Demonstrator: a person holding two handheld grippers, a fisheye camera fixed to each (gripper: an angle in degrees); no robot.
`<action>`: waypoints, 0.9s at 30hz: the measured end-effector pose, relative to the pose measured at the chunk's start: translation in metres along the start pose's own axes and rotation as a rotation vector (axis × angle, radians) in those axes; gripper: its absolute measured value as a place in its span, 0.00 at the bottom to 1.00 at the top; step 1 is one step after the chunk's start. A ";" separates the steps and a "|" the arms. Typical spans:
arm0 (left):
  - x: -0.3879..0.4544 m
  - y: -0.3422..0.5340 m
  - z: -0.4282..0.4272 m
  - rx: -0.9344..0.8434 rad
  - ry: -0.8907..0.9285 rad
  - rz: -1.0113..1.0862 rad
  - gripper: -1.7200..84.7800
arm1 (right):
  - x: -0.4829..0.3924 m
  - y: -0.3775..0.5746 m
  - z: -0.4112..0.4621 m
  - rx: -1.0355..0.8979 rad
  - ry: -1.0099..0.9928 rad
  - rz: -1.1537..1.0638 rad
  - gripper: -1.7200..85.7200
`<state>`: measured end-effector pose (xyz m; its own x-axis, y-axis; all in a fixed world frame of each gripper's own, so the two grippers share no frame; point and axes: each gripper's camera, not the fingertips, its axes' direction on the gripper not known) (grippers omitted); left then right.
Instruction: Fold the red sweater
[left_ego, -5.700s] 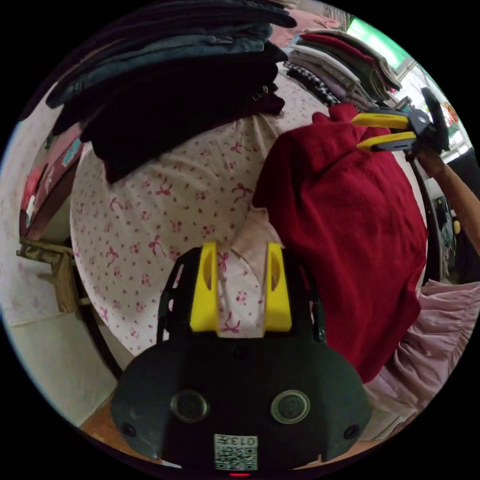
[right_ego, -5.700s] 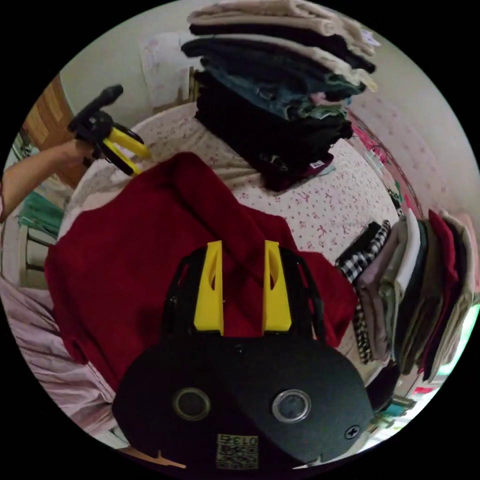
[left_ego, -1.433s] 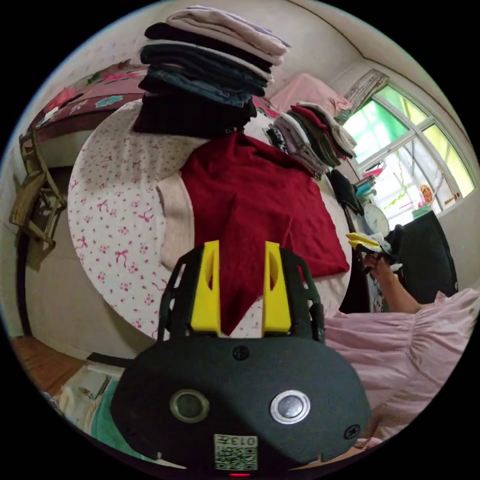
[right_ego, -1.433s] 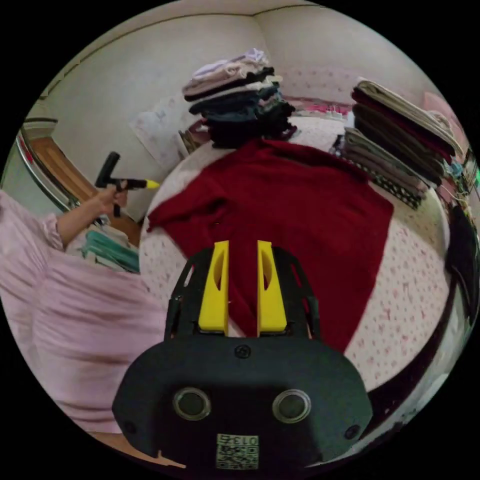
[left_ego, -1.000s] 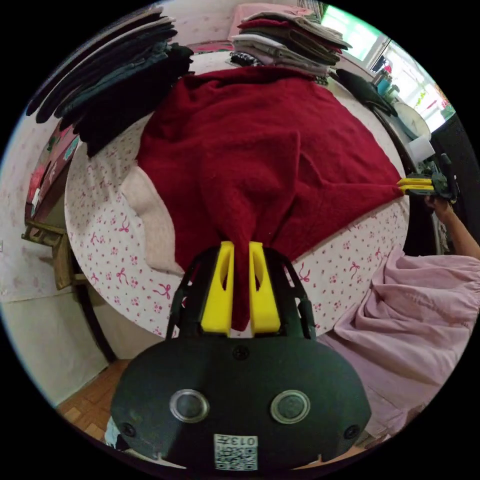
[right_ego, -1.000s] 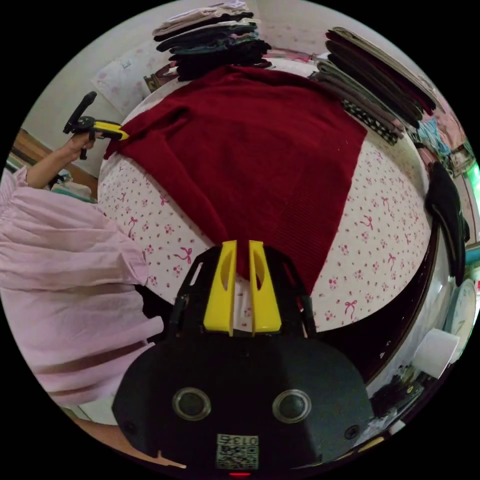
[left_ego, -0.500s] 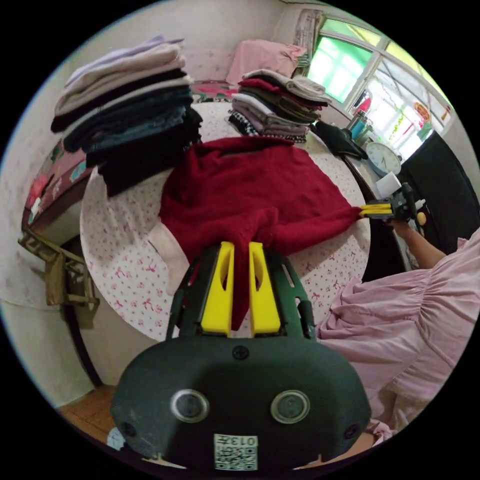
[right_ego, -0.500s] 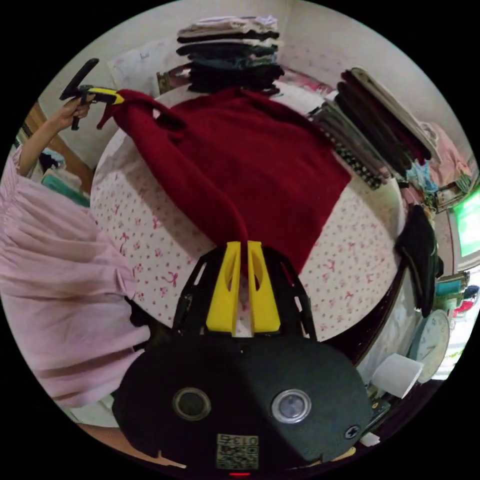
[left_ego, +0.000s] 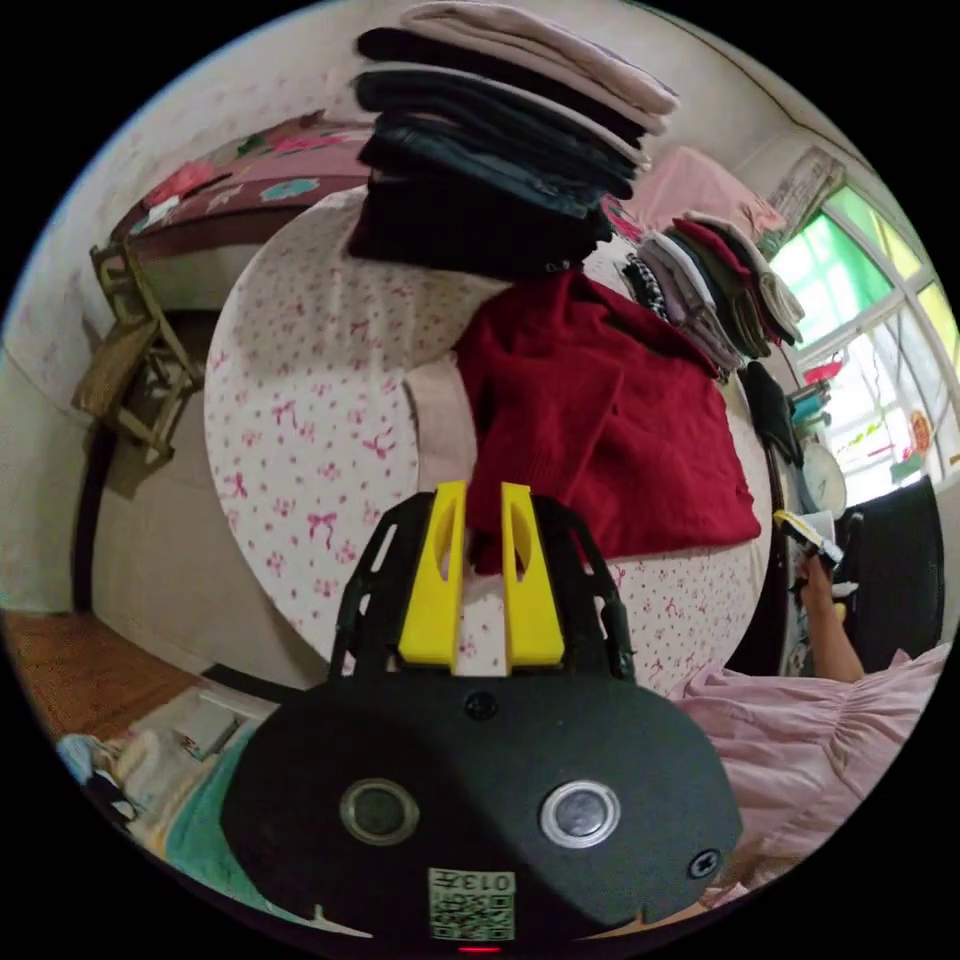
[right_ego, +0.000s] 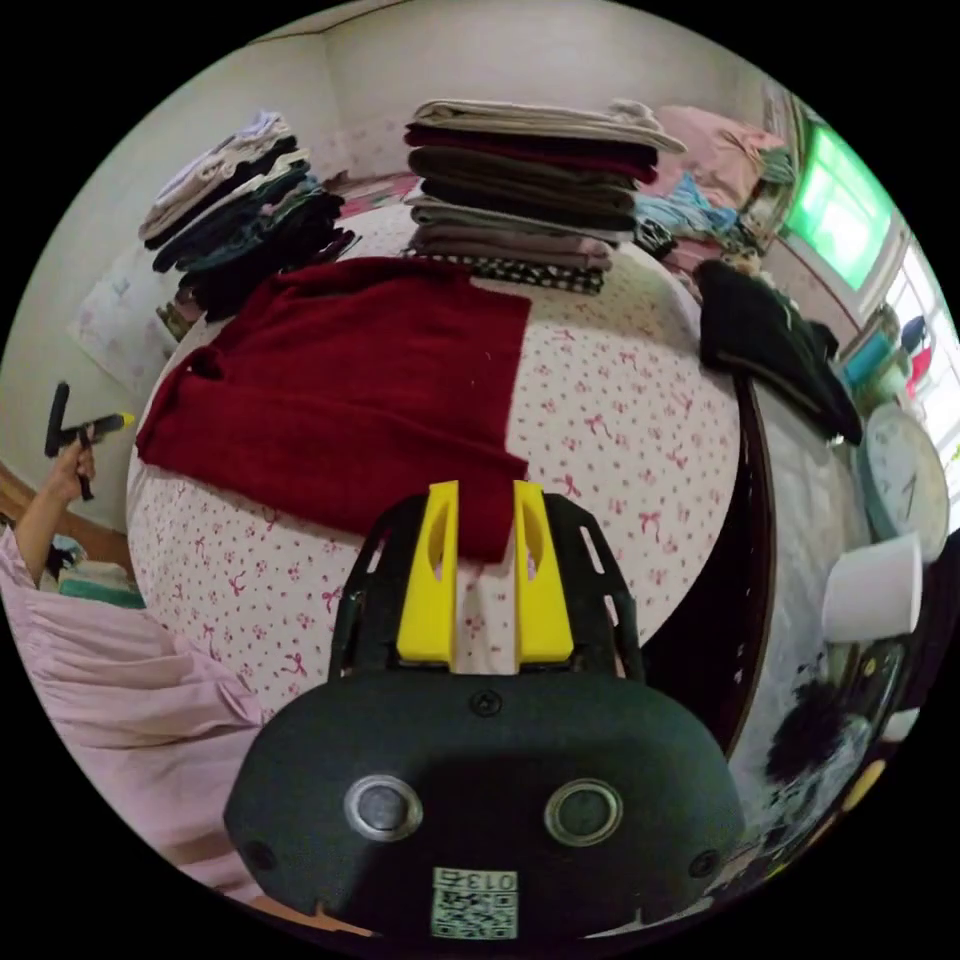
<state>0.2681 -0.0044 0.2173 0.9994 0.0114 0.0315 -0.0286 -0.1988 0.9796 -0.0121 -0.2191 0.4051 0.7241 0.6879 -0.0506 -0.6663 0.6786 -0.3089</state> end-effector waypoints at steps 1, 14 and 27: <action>-0.005 0.006 0.001 -0.006 0.013 -0.013 0.11 | 0.012 0.013 -0.002 -0.003 -0.036 0.050 0.13; 0.053 0.015 0.069 -0.248 -0.150 0.396 0.17 | 0.080 0.042 0.022 -0.009 -0.359 0.427 0.17; 0.060 0.011 -0.009 -0.173 -0.069 0.556 0.06 | 0.054 0.004 -0.021 -0.102 -0.290 0.212 0.06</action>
<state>0.3278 0.0026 0.2312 0.8320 -0.1142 0.5429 -0.5458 0.0065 0.8379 0.0275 -0.1844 0.3814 0.4814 0.8647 0.1430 -0.7643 0.4940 -0.4144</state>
